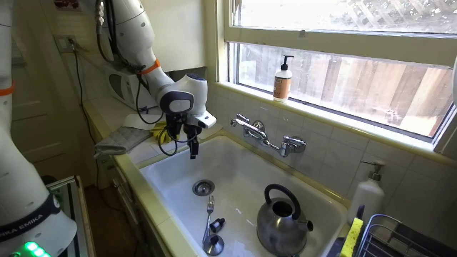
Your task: Remove the plug from the drain.
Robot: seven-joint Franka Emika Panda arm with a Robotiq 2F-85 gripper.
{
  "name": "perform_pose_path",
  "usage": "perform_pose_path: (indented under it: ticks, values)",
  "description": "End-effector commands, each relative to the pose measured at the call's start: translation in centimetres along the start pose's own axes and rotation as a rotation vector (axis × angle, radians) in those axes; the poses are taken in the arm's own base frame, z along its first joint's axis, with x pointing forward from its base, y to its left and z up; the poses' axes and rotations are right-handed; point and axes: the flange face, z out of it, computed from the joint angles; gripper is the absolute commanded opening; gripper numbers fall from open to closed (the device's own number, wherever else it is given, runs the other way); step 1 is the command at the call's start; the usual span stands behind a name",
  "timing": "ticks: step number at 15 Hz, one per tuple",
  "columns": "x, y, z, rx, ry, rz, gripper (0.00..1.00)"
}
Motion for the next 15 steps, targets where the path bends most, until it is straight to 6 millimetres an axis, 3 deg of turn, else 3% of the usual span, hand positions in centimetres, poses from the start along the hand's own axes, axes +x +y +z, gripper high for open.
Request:
perform_pose_path:
  ticks: [1,7,15]
  values:
    - [0.0,-0.4,2.2,-0.026,-0.012,-0.025,1.00]
    - [0.1,0.0,8.6,-0.056,0.042,-0.095,1.00]
    - [2.5,1.3,16.3,0.003,0.126,-0.062,1.00]
